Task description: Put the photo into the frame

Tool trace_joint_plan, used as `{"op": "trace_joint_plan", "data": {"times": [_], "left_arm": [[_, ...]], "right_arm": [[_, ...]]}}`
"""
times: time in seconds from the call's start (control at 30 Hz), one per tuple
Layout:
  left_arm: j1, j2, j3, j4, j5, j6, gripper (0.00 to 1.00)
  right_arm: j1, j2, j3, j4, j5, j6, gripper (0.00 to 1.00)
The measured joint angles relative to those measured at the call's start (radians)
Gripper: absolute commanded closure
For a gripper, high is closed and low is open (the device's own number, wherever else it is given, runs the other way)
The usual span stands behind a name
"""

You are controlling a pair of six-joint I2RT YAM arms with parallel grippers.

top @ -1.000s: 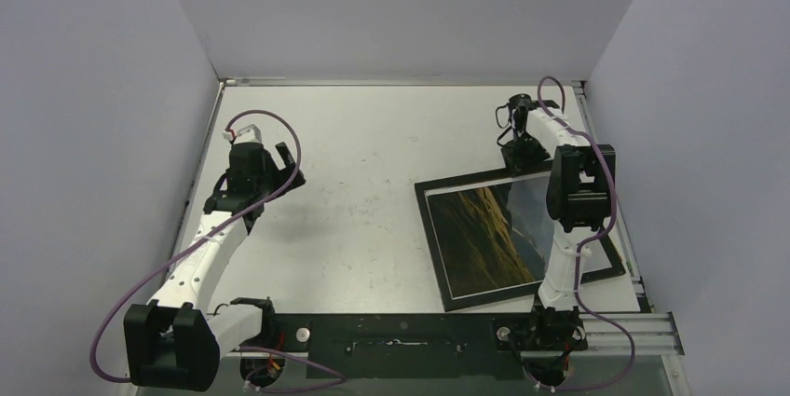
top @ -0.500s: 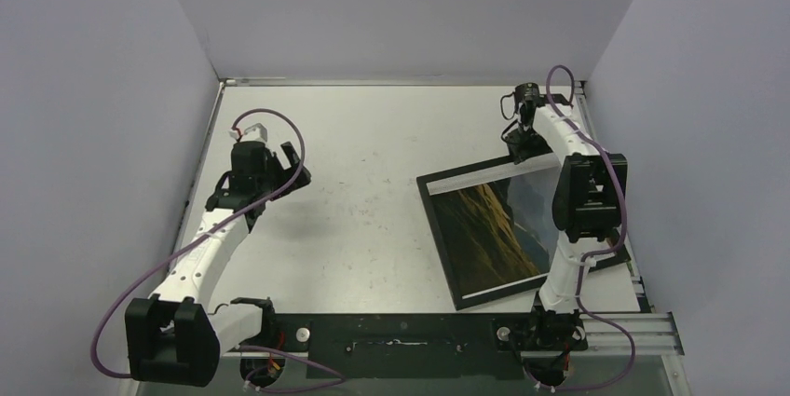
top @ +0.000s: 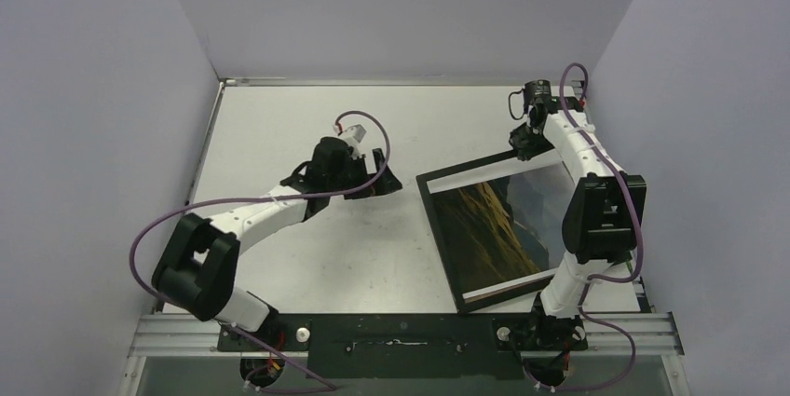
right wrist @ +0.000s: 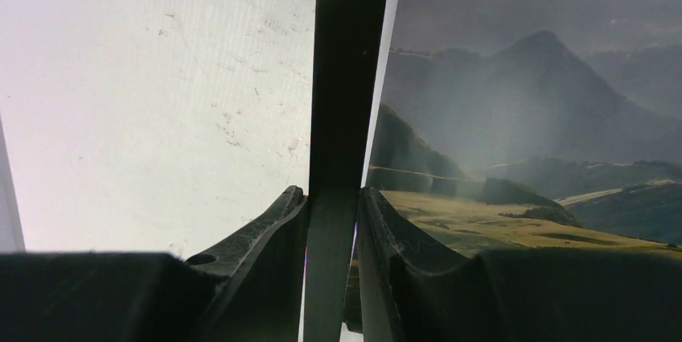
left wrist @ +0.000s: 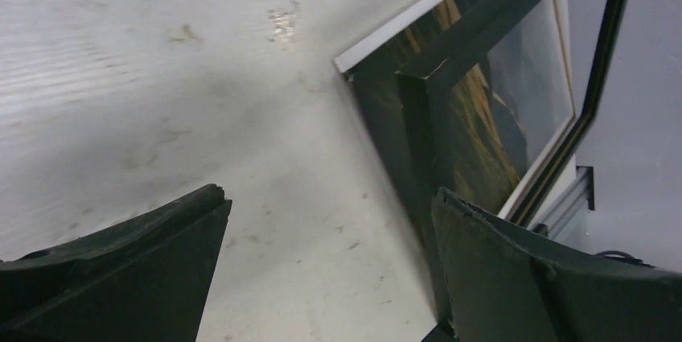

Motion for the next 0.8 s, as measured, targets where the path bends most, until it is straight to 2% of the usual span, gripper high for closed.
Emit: {"op": "trace_joint_plan", "data": {"times": [0.17,0.37,0.63,0.77,0.8], "left_arm": [[-0.097,0.146,0.132,0.026,0.045,-0.034,0.03],[-0.130,0.190,0.131,0.204,0.056,-0.089,0.03],[-0.166,0.355,0.121,0.407,0.086,-0.159,0.26],[-0.190,0.397,0.098,0.505,0.142,-0.187,0.35],[-0.196,0.398,0.092,0.529,0.156,-0.192,0.40]], "right_arm": [[0.000,-0.040,-0.011,0.003,-0.017,-0.007,0.91],[-0.003,-0.080,-0.040,0.015,-0.041,-0.010,0.91],[-0.005,-0.119,-0.059,0.017,-0.064,-0.009,0.91],[-0.005,-0.129,-0.062,0.017,-0.080,-0.008,0.91],[-0.006,-0.129,-0.063,0.018,-0.083,-0.007,0.91]]}}
